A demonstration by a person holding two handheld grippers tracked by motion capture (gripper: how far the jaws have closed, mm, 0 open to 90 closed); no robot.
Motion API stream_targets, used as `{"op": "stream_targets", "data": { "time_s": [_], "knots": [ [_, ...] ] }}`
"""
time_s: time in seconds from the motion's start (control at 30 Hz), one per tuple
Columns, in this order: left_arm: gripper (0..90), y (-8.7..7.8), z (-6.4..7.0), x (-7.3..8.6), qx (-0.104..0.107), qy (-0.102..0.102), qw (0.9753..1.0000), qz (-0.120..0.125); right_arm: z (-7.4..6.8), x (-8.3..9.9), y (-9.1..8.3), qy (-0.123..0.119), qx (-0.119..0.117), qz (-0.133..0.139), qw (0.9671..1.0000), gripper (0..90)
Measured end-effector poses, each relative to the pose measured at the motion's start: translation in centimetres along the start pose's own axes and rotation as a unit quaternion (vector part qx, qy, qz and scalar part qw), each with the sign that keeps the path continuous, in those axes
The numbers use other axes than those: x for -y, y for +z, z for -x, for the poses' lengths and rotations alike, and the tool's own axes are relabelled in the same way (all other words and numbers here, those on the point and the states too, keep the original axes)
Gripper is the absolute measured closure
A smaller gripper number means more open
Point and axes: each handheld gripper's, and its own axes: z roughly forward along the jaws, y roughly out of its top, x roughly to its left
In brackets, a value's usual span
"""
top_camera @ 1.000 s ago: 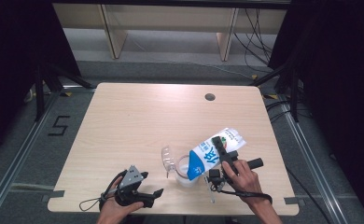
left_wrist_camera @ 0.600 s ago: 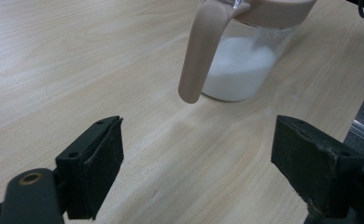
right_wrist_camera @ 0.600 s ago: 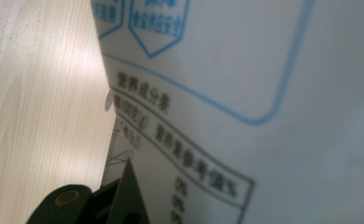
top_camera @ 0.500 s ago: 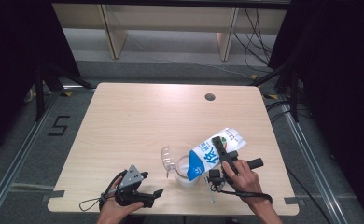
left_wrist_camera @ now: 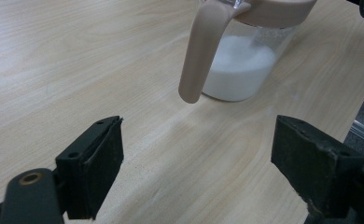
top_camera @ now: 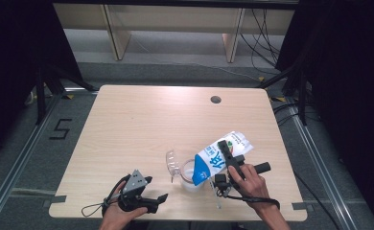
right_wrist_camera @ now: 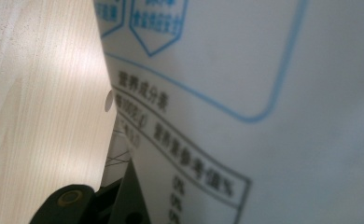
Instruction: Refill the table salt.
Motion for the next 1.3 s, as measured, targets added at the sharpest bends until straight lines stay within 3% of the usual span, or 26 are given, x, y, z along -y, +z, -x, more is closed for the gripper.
{"op": "stream_targets", "data": {
  "time_s": [0.13,0.17,0.2,0.3,0.37,0.53,0.9,1.03,1.2,1.3],
  "knots": [
    [16.4,-0.03,-0.04,-0.05,0.001,0.004,1.0,-0.001,0.02,-0.02,-0.02,-0.001,0.001,0.0,1.0,70.9],
    [16.4,-0.04,0.0,-0.04,0.0,0.0,1.0,-0.002,0.19,-0.05,0.04,-0.013,0.001,0.005,0.9999,70.9],
    [16.4,-0.04,-0.06,-0.06,0.001,0.006,1.0,-0.001,0.0,-0.05,-0.03,-0.003,0.001,0.0,1.0,70.9],
    [16.4,-0.04,-0.04,-0.05,0.001,0.003,1.0,-0.001,0.0,-0.11,-0.03,-0.006,0.001,0.002,1.0,71.1],
    [16.4,-0.04,0.01,-0.03,0.001,-0.003,1.0,-0.001,0.2,-0.11,0.0,-0.022,0.003,0.006,0.9997,71.2],
    [16.4,-0.06,-0.03,-0.05,0.0,0.001,1.0,-0.001,0.04,-0.07,-0.01,-0.008,0.0,0.002,1.0,71.4],
    [16.4,-0.06,-0.06,-0.05,0.0,0.002,1.0,-0.001,0.21,-0.1,-0.01,-0.019,0.002,0.006,0.9998,71.8],
    [16.4,0.02,-0.02,-0.03,0.0,-0.006,1.0,0.003,0.04,-0.04,-0.02,-0.013,-0.002,0.004,0.9999,71.8],
    [16.4,0.07,-0.09,-0.01,0.001,-0.004,1.0,0.002,0.1,-0.14,-0.01,-0.017,0.002,0.008,0.9998,72.0],
    [16.4,0.08,-0.09,-0.04,-0.002,-0.002,1.0,0.003,-0.02,-0.16,-0.02,-0.008,0.002,0.007,0.9999,72.1]
  ]
}}
